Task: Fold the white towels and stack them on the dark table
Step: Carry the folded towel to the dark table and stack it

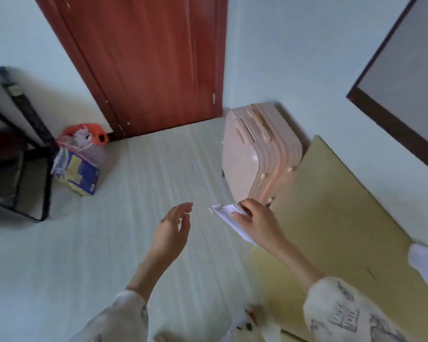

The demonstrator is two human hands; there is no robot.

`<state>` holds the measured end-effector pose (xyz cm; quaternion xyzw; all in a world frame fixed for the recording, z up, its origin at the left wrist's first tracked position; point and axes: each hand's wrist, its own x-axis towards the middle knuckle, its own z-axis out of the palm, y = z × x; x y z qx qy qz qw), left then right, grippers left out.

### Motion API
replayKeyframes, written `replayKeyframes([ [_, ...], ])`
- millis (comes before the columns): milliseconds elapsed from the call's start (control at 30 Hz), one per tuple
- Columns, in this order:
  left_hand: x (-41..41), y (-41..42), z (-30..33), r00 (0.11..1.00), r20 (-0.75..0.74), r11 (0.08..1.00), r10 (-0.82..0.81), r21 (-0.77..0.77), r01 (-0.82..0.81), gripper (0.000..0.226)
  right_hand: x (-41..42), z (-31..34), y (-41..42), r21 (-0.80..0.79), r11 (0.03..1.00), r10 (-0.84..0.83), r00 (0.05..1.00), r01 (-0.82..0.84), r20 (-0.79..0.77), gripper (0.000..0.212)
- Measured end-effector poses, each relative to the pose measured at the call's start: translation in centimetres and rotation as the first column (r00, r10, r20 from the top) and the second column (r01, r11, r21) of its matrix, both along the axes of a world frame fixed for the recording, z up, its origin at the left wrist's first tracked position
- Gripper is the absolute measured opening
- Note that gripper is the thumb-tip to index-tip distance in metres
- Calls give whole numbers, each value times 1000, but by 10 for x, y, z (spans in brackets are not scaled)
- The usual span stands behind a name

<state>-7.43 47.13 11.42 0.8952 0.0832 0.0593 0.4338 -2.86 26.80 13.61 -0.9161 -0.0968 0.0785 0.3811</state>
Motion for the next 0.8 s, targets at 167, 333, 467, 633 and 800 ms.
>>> replayKeyframes([
  [167, -65, 154, 32, 981, 70, 983, 182, 19, -183, 25, -10, 31, 168, 36, 978, 204, 978, -206, 42, 37],
  [333, -125, 296, 50, 945, 44, 944, 324, 50, -327, 25, -39, 50, 320, 137, 936, 323, 946, -325, 39, 40],
  [467, -152, 387, 57, 914, 27, 912, 405, 52, -406, 25, -50, 59, 424, 193, 878, 441, 897, -438, 27, 34],
  [633, -158, 487, 58, 868, 17, 868, 497, -14, -496, 26, -36, 67, 537, 230, 787, 590, 807, -573, -9, 21],
  [800, -129, 591, 64, 926, -47, 926, 375, 68, -371, 48, -9, 70, 656, 201, 654, 749, 662, -729, -35, 19],
])
